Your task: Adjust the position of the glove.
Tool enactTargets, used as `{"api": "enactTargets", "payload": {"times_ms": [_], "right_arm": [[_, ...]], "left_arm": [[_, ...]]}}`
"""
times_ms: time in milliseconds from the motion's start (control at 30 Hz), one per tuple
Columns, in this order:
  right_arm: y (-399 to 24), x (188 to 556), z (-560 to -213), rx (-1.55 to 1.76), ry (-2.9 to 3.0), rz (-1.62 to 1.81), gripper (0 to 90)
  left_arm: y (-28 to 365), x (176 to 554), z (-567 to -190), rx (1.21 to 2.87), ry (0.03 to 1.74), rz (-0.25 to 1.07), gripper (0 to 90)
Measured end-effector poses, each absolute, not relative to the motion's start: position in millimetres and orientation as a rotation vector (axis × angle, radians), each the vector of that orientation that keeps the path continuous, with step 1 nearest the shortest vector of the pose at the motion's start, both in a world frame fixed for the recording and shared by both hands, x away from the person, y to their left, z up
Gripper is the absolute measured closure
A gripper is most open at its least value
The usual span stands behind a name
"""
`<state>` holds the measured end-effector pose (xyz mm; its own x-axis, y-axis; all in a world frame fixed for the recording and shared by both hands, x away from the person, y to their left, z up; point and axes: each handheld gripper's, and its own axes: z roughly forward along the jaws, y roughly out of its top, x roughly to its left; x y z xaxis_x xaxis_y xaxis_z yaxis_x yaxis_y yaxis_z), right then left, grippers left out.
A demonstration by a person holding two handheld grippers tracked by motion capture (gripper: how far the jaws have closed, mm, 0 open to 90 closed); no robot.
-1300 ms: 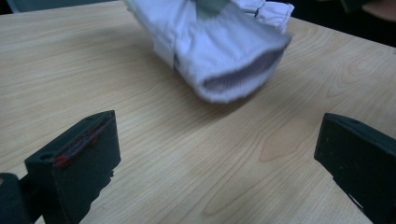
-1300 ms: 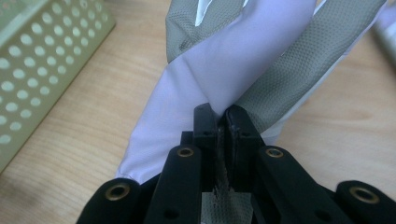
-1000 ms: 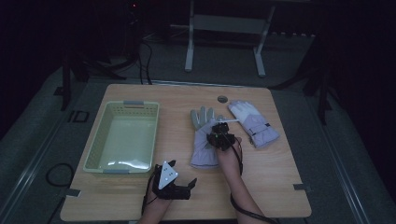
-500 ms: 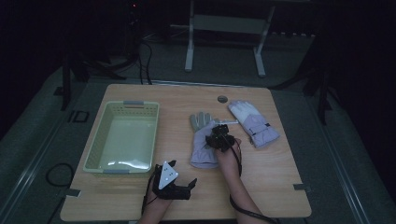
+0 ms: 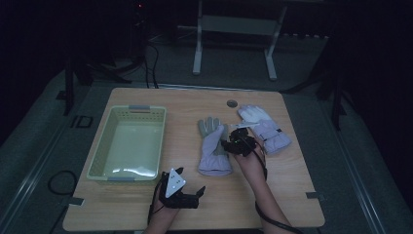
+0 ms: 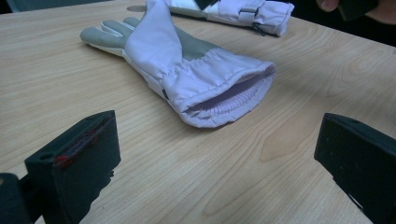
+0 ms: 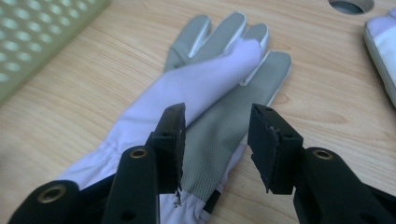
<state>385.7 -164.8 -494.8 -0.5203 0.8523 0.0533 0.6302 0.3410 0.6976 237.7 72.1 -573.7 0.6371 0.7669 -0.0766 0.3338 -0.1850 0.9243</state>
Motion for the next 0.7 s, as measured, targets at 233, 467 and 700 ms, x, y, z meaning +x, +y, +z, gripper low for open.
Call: {"api": "enactTargets", "payload": {"times_ms": [233,467,700], "right_arm": [[-194.3,384.7,-486.7,1.207,2.268,1.025,51.6],[-238.6,395.7,-476.3,1.152,2.246,1.082,50.0],[-279.5,410.7,-470.3,1.217,2.16,1.047,52.0]], "left_arm": [[72.6,237.7,-573.7,1.774,0.893,0.501,0.5],[72.5,237.8,-573.7,1.775,0.895,0.502,0.5],[72.9,237.6,-573.8,1.769,0.899,0.506,0.5]]}}
